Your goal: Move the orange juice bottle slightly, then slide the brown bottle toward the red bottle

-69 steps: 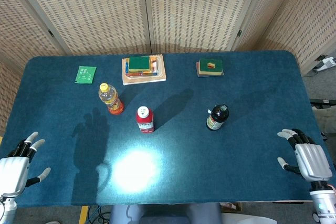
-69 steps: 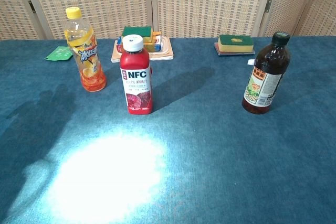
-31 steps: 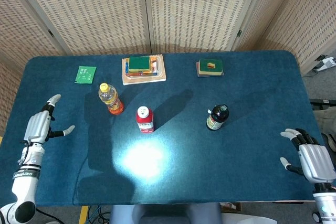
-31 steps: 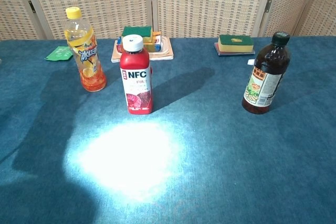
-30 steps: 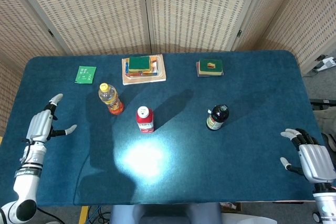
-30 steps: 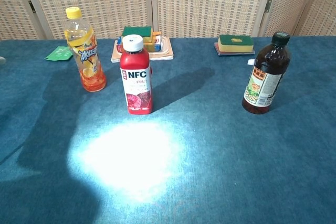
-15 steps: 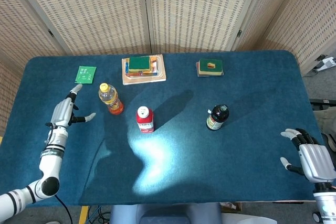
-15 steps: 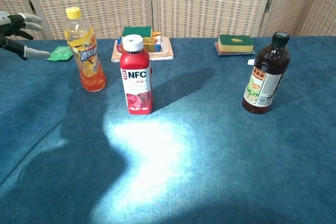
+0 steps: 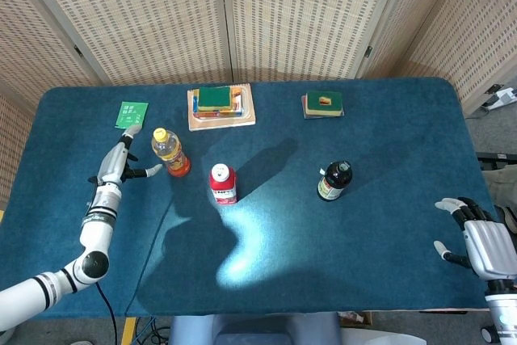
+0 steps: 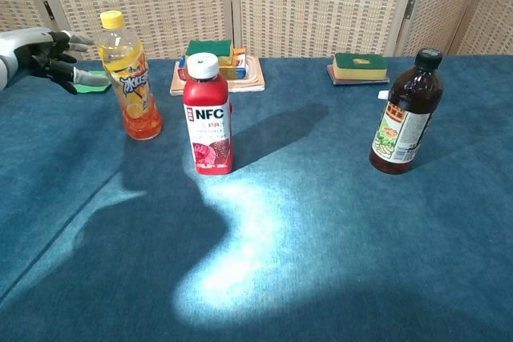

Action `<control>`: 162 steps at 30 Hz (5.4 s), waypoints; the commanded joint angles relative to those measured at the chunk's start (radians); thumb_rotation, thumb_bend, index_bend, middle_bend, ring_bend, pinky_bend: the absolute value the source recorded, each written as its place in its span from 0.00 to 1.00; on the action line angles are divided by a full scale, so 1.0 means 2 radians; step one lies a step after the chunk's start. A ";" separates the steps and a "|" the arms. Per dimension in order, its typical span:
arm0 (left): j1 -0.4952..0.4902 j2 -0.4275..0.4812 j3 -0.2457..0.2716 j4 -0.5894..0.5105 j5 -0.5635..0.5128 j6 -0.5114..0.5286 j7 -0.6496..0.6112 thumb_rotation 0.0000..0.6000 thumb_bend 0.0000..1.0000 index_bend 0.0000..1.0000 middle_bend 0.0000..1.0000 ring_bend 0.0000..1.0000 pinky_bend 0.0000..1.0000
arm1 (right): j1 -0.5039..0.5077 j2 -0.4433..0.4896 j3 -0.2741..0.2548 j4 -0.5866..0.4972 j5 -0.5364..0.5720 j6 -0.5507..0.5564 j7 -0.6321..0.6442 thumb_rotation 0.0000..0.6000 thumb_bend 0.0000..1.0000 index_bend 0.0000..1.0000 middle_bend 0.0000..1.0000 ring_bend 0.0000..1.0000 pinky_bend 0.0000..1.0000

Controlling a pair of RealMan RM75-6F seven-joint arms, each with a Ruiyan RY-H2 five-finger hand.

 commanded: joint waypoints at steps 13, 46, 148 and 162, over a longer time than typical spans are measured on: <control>-0.043 -0.019 -0.013 0.019 -0.039 -0.008 0.010 1.00 0.14 0.12 0.03 0.09 0.32 | 0.000 0.004 0.003 0.002 0.004 -0.001 0.012 1.00 0.24 0.28 0.24 0.14 0.29; -0.024 0.039 0.010 -0.109 0.005 0.053 0.019 1.00 0.14 0.55 0.49 0.45 0.47 | -0.002 0.007 0.001 0.000 -0.004 0.004 0.015 1.00 0.24 0.28 0.24 0.14 0.29; 0.245 0.183 0.238 -0.159 0.403 0.342 -0.001 1.00 0.14 0.00 0.00 0.13 0.37 | 0.040 -0.077 0.031 0.060 -0.017 -0.011 0.032 1.00 0.21 0.28 0.22 0.14 0.29; 0.268 0.211 0.244 -0.184 0.426 0.344 0.006 1.00 0.14 0.08 0.02 0.13 0.37 | 0.090 -0.142 0.069 0.099 0.042 -0.070 0.080 1.00 0.21 0.28 0.21 0.14 0.29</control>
